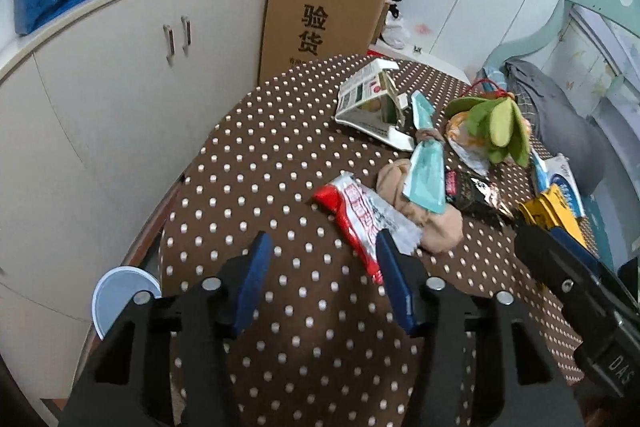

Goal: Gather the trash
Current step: 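Grasp the red-white wrapper with the left tool while the right tool grasps the beige cloth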

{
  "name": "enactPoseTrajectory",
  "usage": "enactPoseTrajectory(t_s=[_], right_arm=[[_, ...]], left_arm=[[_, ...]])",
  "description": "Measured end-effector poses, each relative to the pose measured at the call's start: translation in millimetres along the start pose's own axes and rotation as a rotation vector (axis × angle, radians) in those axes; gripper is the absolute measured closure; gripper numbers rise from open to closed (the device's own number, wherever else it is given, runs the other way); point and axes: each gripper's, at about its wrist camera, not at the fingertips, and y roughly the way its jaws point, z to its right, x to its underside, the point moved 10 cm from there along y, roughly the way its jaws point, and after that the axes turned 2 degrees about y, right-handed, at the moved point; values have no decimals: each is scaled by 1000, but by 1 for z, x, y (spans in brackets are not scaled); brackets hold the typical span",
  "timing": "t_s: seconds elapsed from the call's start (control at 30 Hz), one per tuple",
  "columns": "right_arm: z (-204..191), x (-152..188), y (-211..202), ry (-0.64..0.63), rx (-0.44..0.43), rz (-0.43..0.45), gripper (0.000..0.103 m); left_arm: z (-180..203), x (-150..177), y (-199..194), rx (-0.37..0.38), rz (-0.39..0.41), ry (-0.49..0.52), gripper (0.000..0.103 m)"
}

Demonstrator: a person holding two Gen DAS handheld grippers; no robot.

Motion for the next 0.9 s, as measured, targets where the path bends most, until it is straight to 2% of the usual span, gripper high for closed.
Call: enactPoseTrajectory(t_s=[0.13, 0.17, 0.2, 0.33, 0.5, 0.77, 0.8, 0.83, 0.87, 0.9], right_arm=[[5, 0, 8, 10, 1, -16, 23], [6, 0, 9, 12, 0, -18, 23], [7, 1, 11, 14, 1, -21, 23], [7, 2, 16, 6, 8, -34, 23], [-7, 5, 22, -38, 2, -66, 23], [-43, 12, 51, -161, 24, -138, 24], [-47, 10, 56, -180, 38, -144, 31], [-48, 11, 60, -188, 48, -151, 54], [-49, 12, 64, -198, 58, -162, 65], [-47, 13, 66, -218, 92, -162, 68]], left_arm=[[11, -7, 11, 0, 2, 33, 53], [13, -9, 14, -5, 7, 41, 67], [14, -10, 16, -12, 12, 52, 87], [18, -10, 17, 19, 6, 61, 91], [4, -3, -2, 49, 33, 28, 97], [-27, 2, -24, 67, 59, -29, 97], [-30, 2, -25, 70, 56, -35, 97], [-32, 3, -26, 74, 53, -41, 97], [-35, 4, -27, 78, 49, -43, 97], [-37, 5, -28, 83, 48, -43, 97]])
